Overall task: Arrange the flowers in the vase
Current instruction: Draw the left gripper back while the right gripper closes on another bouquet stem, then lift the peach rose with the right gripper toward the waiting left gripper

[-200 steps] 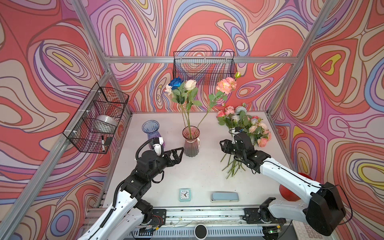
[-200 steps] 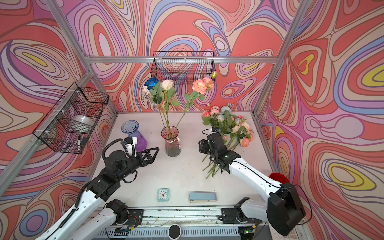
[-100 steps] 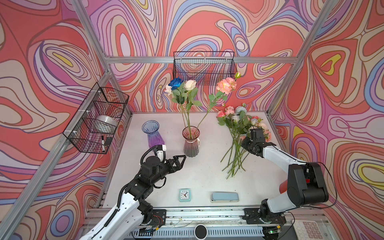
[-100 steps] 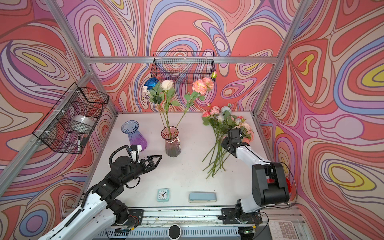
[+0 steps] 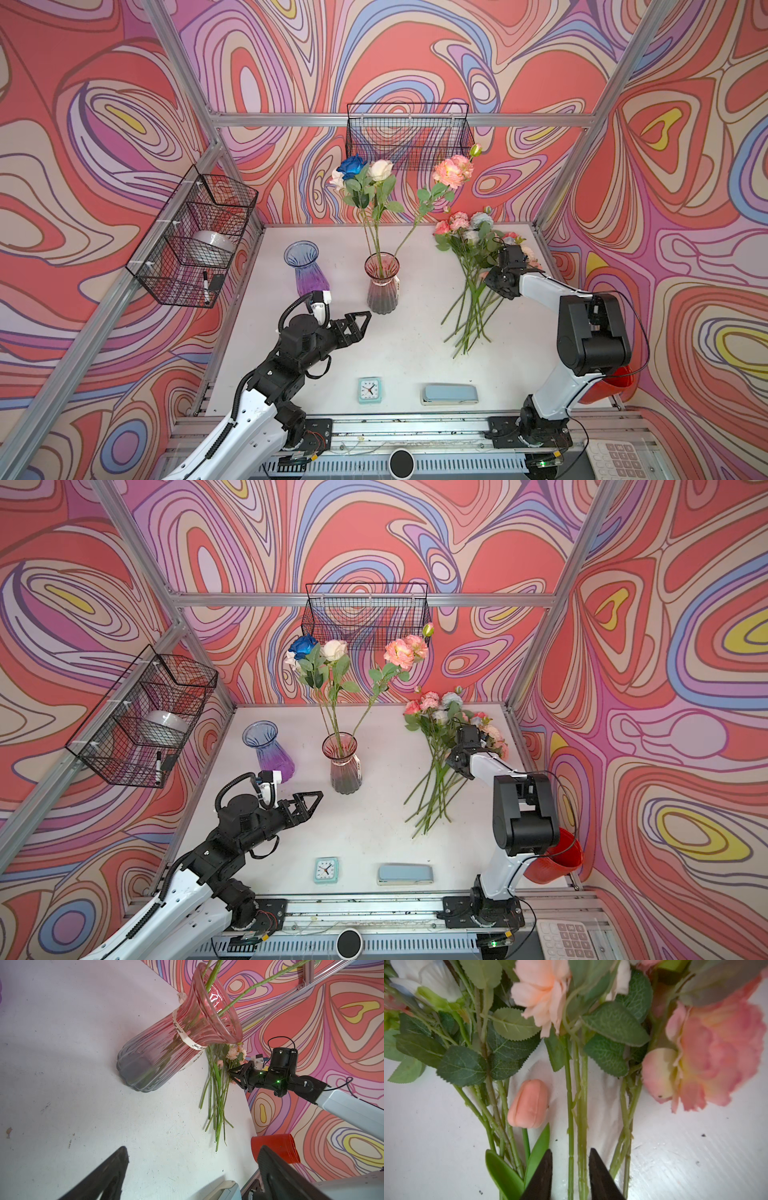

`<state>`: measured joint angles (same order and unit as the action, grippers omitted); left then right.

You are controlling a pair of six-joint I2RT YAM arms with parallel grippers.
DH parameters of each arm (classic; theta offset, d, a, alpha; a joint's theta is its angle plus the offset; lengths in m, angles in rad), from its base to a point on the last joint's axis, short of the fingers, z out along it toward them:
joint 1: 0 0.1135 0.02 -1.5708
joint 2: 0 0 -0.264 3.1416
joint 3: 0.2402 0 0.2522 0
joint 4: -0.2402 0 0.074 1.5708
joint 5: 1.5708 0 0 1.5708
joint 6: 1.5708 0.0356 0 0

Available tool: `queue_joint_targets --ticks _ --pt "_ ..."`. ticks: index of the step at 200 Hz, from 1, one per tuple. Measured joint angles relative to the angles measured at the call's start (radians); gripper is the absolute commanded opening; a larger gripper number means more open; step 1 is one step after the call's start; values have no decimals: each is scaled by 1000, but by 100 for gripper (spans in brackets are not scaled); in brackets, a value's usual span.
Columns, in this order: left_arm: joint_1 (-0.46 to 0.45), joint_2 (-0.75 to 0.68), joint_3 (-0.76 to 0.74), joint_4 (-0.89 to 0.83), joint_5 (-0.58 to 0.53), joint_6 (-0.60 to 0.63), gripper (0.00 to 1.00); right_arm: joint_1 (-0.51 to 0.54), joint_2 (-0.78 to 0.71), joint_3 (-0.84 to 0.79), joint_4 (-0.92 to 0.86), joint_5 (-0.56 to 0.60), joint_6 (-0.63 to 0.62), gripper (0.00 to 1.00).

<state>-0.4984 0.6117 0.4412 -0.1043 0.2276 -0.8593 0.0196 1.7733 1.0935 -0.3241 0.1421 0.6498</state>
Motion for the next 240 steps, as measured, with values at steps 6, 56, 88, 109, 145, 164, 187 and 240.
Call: queue_joint_targets --ticks 6,56,88,109,145,164,187,240 --pt "0 -2 0 -5 0 2 99 -1 6 5 -3 2 -2 27" --pt "0 -9 0 -26 -8 11 99 -2 63 15 -27 13 -13 17" --pt "0 -9 0 -27 -9 14 99 -2 65 15 -29 18 -23 7" --pt "0 -9 0 -27 -10 18 99 -2 51 15 -31 21 -39 2" --pt "0 2 2 -27 -9 18 99 -2 -72 9 -33 21 -60 0" --pt "0 10 8 -28 -6 18 99 -1 -175 -3 -24 19 -67 0" --pt "0 11 27 -30 2 22 99 8 -285 -27 -14 11 -77 0" --pt "0 -3 123 -52 31 61 99 133 -530 -97 -31 -50 -129 0"
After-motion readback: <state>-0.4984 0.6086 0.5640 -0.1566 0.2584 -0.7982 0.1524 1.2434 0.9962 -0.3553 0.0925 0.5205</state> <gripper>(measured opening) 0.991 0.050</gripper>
